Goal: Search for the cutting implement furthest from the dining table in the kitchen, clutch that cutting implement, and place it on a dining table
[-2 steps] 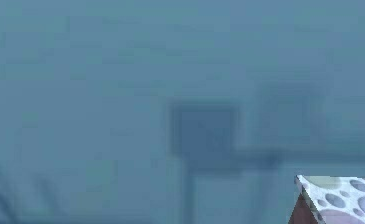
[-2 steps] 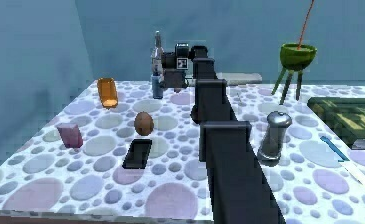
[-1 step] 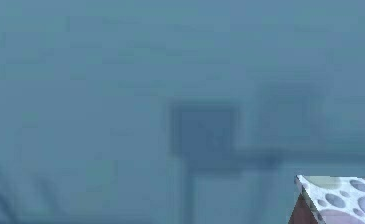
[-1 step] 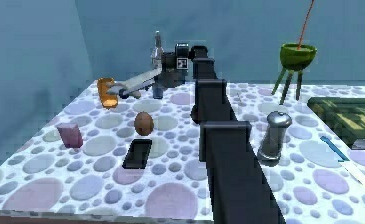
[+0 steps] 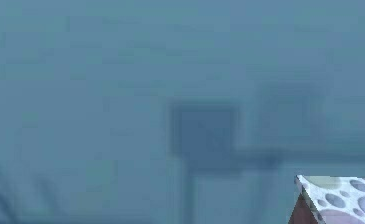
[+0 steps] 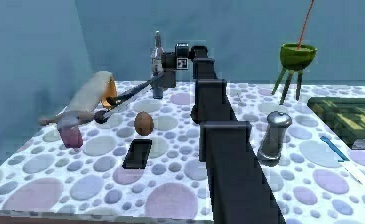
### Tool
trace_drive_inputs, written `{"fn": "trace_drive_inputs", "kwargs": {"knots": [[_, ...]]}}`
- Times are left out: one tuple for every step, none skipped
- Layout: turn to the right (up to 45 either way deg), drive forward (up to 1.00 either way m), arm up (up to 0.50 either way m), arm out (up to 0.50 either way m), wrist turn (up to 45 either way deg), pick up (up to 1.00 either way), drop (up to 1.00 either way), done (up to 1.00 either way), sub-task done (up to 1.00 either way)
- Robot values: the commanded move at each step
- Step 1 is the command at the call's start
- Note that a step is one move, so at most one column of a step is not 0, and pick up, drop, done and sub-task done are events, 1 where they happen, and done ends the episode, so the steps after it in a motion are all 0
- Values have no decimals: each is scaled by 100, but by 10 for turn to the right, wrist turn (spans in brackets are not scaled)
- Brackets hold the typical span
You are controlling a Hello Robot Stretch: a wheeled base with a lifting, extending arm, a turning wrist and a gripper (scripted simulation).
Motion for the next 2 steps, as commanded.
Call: {"fn": "trace_drive_inputs", "kwargs": {"knots": [[0,0,0,0,-390,0,0,0,0],[0,0,0,-44,0,0,0,0,0]]}}
